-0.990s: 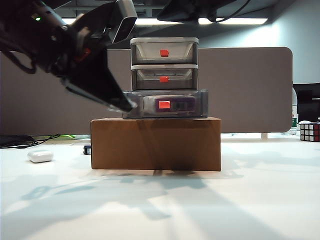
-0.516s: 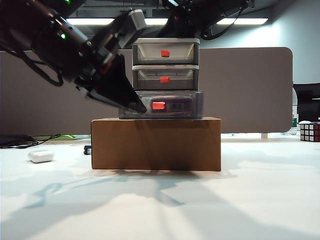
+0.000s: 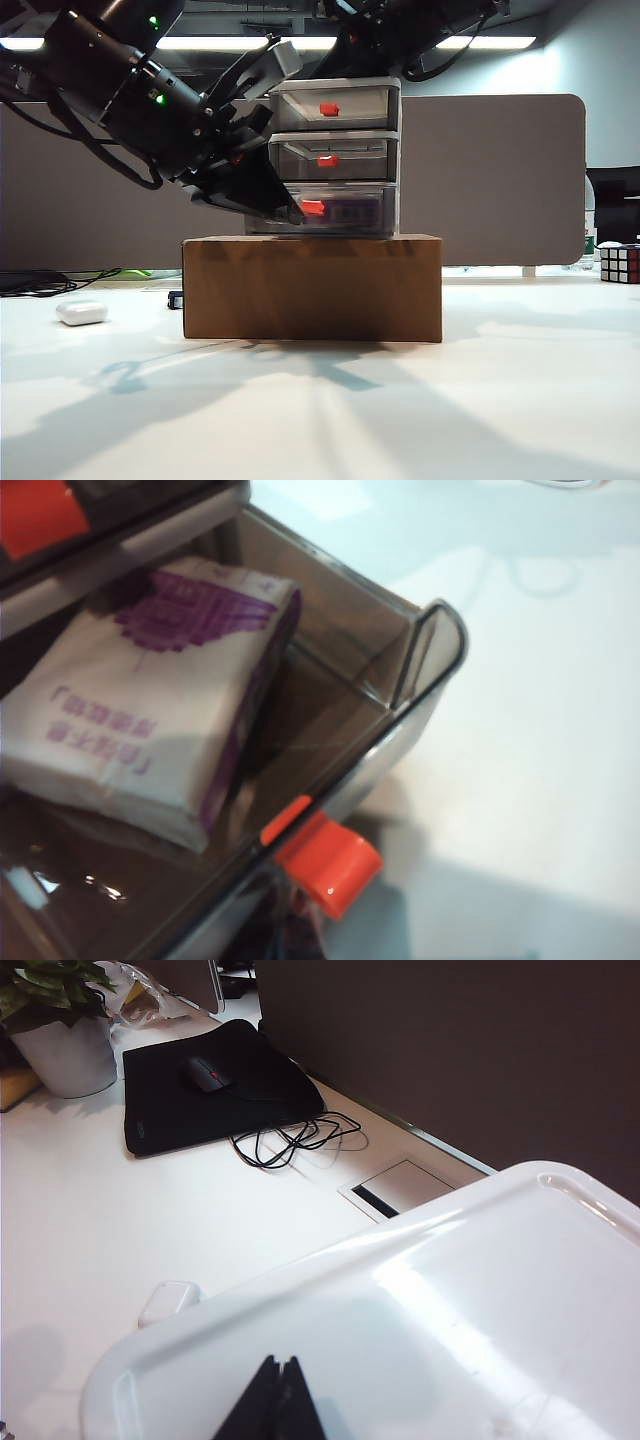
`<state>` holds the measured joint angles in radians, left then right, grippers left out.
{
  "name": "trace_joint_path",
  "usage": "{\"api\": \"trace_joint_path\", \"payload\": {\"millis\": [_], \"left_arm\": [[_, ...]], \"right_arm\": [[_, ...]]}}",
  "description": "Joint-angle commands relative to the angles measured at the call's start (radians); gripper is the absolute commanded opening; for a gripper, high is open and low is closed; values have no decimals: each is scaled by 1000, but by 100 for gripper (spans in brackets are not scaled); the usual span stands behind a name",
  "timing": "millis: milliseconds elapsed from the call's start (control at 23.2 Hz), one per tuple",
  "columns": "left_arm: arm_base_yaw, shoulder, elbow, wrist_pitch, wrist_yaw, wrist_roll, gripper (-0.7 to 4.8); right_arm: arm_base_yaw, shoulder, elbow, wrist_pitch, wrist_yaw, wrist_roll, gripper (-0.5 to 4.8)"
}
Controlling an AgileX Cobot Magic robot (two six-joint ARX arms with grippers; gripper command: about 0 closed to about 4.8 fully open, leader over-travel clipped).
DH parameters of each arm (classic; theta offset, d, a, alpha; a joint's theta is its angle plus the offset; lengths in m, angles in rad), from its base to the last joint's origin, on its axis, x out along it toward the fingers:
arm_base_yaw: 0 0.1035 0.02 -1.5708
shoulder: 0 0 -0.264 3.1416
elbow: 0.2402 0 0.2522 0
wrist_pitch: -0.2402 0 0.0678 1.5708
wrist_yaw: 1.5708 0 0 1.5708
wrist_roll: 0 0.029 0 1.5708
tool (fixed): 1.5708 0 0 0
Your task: Open the third layer of the drawer on the table, pick up a pack of napkins on the table and put it in, and finally close the drawer.
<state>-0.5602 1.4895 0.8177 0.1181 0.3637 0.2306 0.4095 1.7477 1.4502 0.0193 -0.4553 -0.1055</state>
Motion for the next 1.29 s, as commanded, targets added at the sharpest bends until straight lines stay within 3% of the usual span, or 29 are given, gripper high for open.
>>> {"api": "trace_joint_path", "payload": {"millis": [43, 387, 818, 1291], "left_arm": [[1, -5, 1, 84, -48, -6, -6], [2, 52, 3, 276, -118, -3, -6], [2, 114, 3, 406, -156, 1, -6], [2, 76, 3, 279, -116, 8, -6]], "right_arm": [[-2, 3, -4, -52, 9, -6, -6], [-2, 3, -4, -72, 9, -17, -6], [-2, 7, -4, -89, 9, -39, -6], [-2, 7, -4, -105, 9, -53, -6]]}}
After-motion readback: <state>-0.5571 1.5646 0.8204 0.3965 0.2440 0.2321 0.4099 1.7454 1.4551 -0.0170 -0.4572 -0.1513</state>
